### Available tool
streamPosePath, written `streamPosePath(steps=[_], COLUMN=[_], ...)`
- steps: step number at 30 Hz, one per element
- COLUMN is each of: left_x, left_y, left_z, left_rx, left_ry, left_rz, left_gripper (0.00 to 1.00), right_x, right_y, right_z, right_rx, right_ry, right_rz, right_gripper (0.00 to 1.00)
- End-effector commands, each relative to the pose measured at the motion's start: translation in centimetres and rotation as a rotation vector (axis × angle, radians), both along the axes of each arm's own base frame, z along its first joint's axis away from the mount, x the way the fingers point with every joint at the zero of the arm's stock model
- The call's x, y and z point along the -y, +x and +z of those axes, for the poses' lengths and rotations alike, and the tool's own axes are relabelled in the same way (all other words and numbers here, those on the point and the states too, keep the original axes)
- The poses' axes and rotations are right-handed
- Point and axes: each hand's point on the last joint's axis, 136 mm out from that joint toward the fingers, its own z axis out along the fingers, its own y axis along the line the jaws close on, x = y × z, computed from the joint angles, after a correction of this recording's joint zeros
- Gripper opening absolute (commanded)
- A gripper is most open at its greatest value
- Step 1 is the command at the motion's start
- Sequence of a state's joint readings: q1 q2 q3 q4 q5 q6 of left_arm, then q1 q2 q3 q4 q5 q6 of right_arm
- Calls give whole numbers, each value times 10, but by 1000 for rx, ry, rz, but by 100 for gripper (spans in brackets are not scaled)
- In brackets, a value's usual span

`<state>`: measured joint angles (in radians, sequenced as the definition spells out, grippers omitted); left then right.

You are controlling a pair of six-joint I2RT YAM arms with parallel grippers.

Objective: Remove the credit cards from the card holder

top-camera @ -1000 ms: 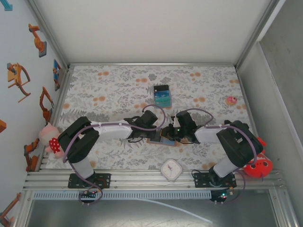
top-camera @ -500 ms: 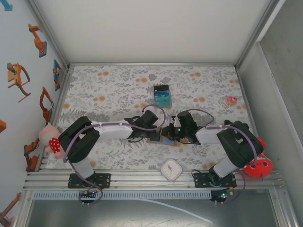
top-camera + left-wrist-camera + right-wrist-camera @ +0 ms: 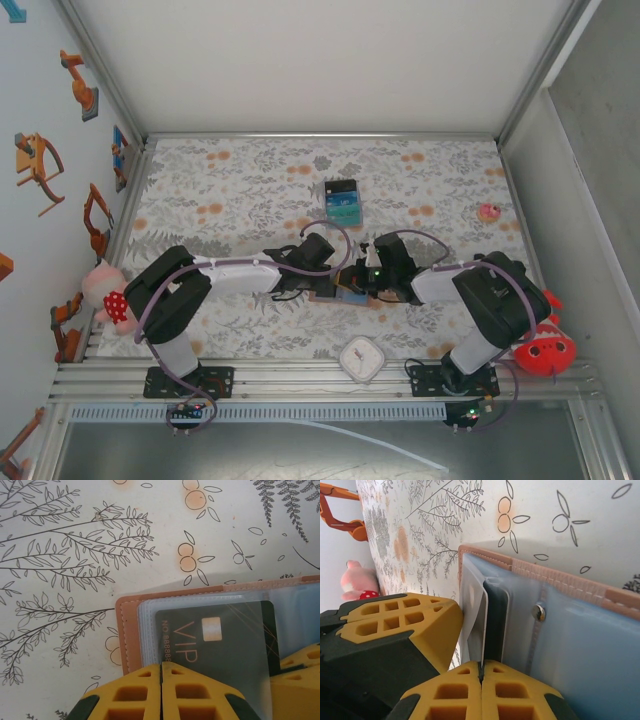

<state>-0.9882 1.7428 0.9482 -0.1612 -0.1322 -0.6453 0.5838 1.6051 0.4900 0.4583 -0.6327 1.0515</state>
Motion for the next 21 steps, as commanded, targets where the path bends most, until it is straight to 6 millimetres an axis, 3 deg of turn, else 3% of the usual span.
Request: streamPosePath(steps=[1,6,21], left_x=[-2,-9,-16], left_y=[-20,-19,-16], left_z=[-18,-20,-17], left_rx=[-86,-88,-82], left_ry=[41,60,52], left_rz=[-15,12,39], left_gripper=[6,0,0], right_x=[-3,11,37], right_y=[2,1,-7], right_z=[3,1,3], right_rx=[27,23,36], right_ry=[0,-42,-158], right_rz=[19,4,29], right_gripper=[0,0,0])
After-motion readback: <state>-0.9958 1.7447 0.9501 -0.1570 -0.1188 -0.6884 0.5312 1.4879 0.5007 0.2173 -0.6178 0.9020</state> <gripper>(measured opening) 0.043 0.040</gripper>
